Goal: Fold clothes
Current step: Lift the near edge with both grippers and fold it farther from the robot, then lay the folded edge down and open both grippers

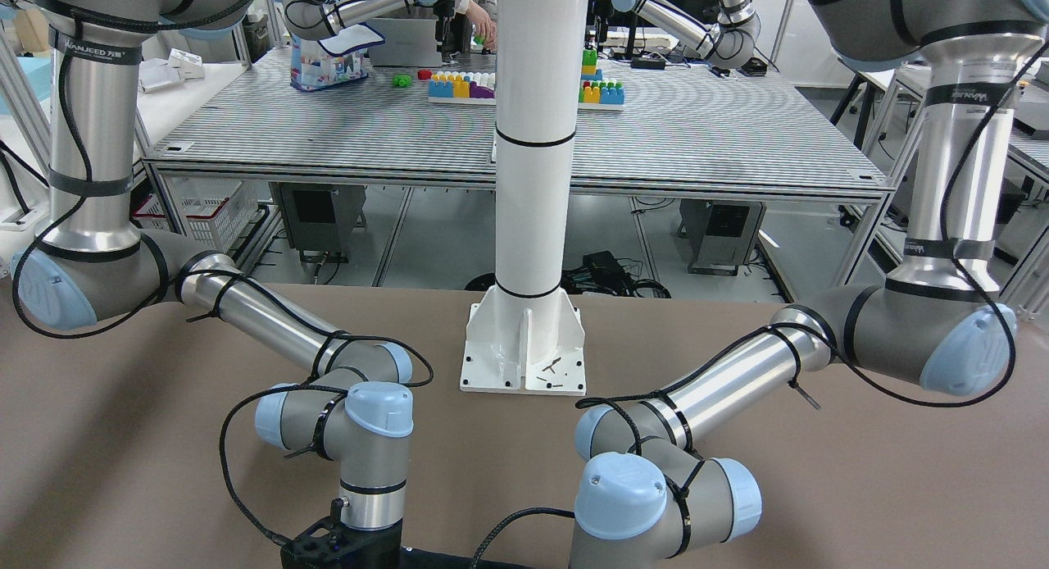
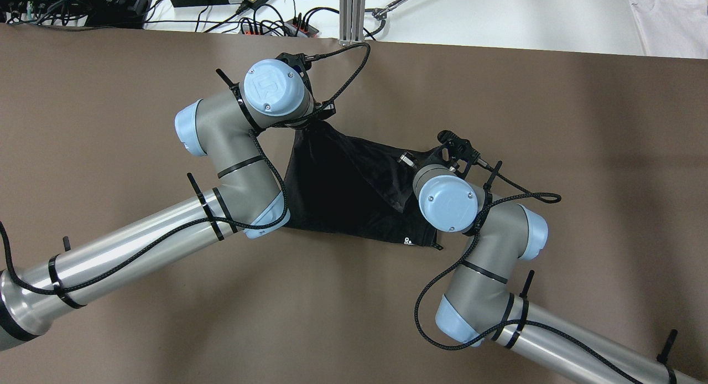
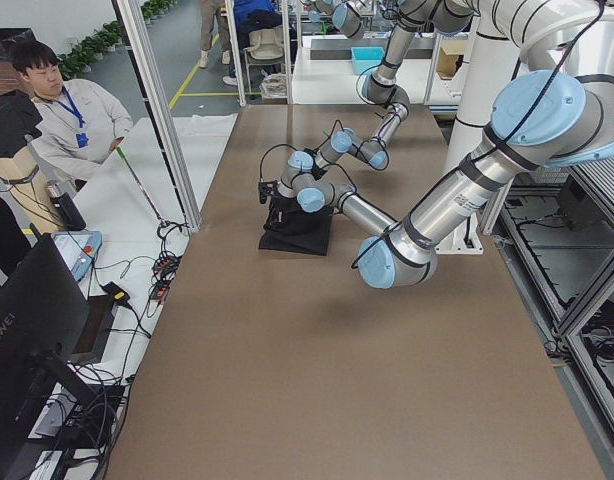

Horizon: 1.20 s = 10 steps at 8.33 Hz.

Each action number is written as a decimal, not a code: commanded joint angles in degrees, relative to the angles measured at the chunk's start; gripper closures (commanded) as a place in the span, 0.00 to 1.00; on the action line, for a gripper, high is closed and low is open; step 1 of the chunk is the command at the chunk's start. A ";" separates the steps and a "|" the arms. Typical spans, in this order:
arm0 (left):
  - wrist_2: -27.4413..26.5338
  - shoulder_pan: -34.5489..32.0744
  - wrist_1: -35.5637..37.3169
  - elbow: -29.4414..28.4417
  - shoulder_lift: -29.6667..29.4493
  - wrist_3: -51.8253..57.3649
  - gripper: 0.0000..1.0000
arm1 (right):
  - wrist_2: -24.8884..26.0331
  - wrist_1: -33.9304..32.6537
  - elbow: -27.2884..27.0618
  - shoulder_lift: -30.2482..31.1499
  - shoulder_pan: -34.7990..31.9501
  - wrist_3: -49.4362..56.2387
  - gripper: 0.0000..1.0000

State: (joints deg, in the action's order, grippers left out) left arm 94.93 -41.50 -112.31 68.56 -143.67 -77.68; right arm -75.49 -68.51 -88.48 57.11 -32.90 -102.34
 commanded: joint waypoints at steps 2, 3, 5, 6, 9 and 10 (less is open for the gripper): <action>8.58 -3.93 -2.74 9.64 6.71 2.70 0.00 | -7.72 0.84 -6.59 0.89 -3.40 4.88 0.07; 8.61 -4.03 -2.74 10.10 7.44 3.05 0.00 | -7.74 0.84 -8.27 2.47 -2.09 3.22 0.07; 8.26 -4.03 -2.74 9.93 7.44 3.41 0.00 | -6.95 1.10 -11.00 5.46 2.21 -2.92 0.07; 8.26 -4.03 -2.74 10.02 7.53 3.32 0.00 | -4.95 1.01 -10.75 5.21 3.71 -5.99 0.10; 8.26 -4.03 -2.74 10.19 8.06 3.32 0.00 | -3.26 1.36 -10.48 4.07 3.90 -17.94 0.82; 8.17 -4.03 -2.65 10.19 8.06 3.32 0.00 | -3.26 1.36 -10.48 3.98 3.38 -18.50 1.00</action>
State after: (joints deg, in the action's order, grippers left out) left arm 103.20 -45.52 -115.04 78.69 -135.74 -74.36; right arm -79.05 -67.32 -98.98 61.68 -29.11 -116.55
